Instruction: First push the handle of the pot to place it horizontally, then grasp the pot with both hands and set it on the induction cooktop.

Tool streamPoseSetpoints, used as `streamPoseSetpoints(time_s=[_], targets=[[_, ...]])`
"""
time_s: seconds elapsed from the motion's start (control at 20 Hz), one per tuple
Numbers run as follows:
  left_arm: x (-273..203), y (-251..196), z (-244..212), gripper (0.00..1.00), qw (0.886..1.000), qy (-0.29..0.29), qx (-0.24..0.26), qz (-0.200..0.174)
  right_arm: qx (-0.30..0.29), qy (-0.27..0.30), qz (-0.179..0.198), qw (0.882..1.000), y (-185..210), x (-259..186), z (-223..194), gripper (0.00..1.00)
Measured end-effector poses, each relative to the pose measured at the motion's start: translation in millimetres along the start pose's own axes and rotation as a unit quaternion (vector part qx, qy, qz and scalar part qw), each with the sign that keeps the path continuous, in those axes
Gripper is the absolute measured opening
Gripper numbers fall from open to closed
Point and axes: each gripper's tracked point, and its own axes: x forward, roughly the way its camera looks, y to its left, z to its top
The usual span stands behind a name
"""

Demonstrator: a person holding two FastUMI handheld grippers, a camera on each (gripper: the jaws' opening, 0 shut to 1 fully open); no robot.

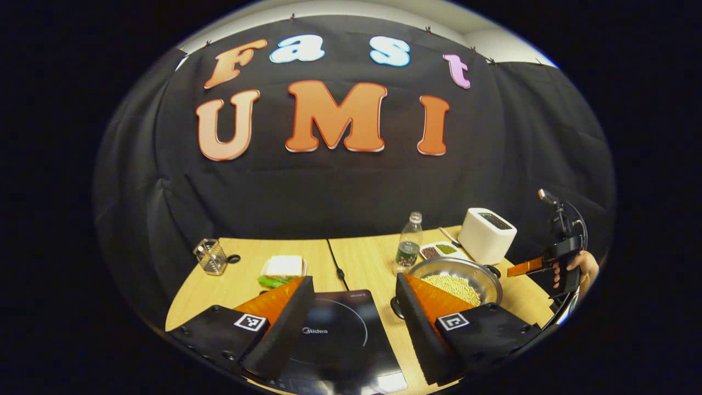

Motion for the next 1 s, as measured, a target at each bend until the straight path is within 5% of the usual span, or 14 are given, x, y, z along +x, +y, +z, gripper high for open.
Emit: streamPoseSetpoints(time_s=[0.1,0.5,1.0], targets=[[17,-16,-16,0.98,0.999,0.032,-0.005,-0.014,-0.014,-0.009,0.001,1.000,1,1,3,0.54],[75,-71,-72,0.98,0.990,0.130,-0.008,-0.051,-0.043,-0.019,-0.008,0.999,-7,21,9,0.78],[144,-88,-142,0.98,0.975,0.217,-0.024,-0.033,-0.055,-0.030,-0.021,0.998,-13,50,17,0.82]])
